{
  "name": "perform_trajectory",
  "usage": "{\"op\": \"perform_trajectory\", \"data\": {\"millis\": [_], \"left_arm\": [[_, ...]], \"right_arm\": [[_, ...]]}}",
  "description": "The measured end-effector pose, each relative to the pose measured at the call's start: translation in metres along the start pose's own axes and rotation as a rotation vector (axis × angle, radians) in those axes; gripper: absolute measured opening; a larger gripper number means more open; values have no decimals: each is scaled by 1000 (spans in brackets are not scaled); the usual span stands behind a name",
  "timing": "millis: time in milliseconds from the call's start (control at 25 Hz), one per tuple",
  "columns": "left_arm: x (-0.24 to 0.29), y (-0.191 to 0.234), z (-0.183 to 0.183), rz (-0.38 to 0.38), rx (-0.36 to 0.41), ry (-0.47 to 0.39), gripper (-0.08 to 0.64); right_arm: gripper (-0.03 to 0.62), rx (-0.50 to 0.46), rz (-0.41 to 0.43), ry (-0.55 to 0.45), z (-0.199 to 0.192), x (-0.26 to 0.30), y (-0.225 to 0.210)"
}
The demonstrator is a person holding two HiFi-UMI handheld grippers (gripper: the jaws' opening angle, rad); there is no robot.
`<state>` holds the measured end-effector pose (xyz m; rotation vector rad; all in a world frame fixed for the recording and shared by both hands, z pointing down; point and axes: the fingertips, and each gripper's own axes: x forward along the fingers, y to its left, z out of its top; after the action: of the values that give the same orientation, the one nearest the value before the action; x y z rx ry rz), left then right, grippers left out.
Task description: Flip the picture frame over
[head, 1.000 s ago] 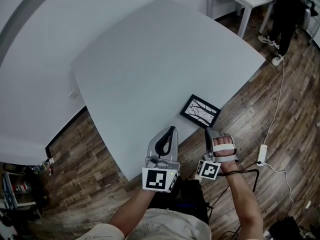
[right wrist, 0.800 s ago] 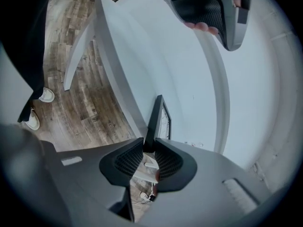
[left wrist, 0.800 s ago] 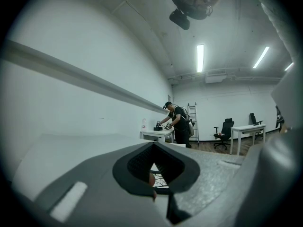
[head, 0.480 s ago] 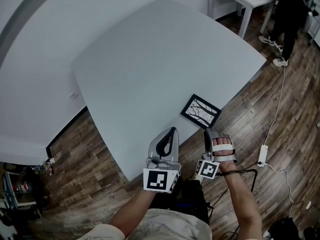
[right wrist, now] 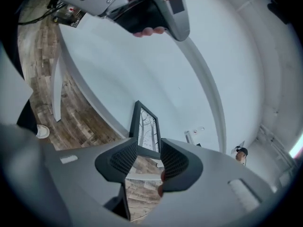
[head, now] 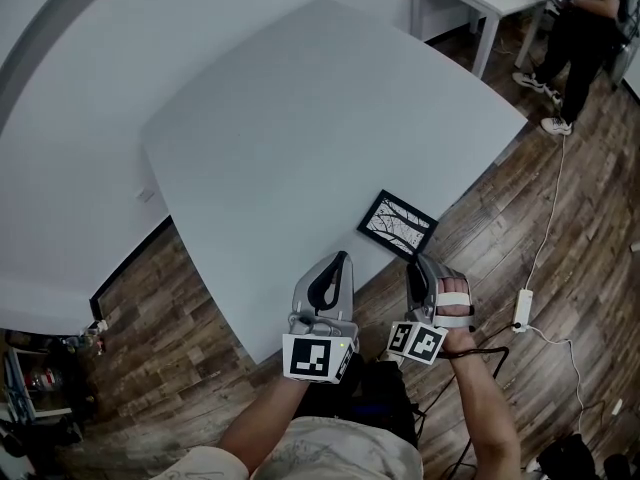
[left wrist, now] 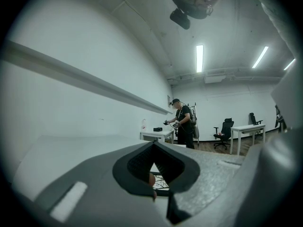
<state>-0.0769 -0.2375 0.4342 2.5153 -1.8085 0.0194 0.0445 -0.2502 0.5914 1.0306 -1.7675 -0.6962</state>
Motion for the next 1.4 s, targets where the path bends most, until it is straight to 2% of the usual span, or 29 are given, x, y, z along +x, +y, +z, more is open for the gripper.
{"op": "perform_trajectory", "data": {"millis": [120, 360, 480, 560, 640, 960, 1400], "left_arm": [[2, 0, 4, -1, 2, -8, 0], [5, -4, 11, -5, 0, -24, 0], [6, -5, 16, -7, -4, -33, 0], [7, -4, 19, -7, -8, -39, 0], [7, -4, 22, -8, -10, -44, 0], [2, -11, 39, -30, -17, -63, 0], [-17, -15, 63, -55, 30, -52, 0]], "right_arm": [[178, 107, 7, -15, 8, -10, -19], [167, 651, -18, -112, 11, -32, -75], [144, 857, -54, -195, 11, -48, -103], [137, 955, -87, -242, 9, -58, -119], [115, 1005, -119, -264, 6, -66, -129], [26, 1101, -207, -327, 4, -106, -158], [25, 1123, -257, -307, 0, -144, -169]]}}
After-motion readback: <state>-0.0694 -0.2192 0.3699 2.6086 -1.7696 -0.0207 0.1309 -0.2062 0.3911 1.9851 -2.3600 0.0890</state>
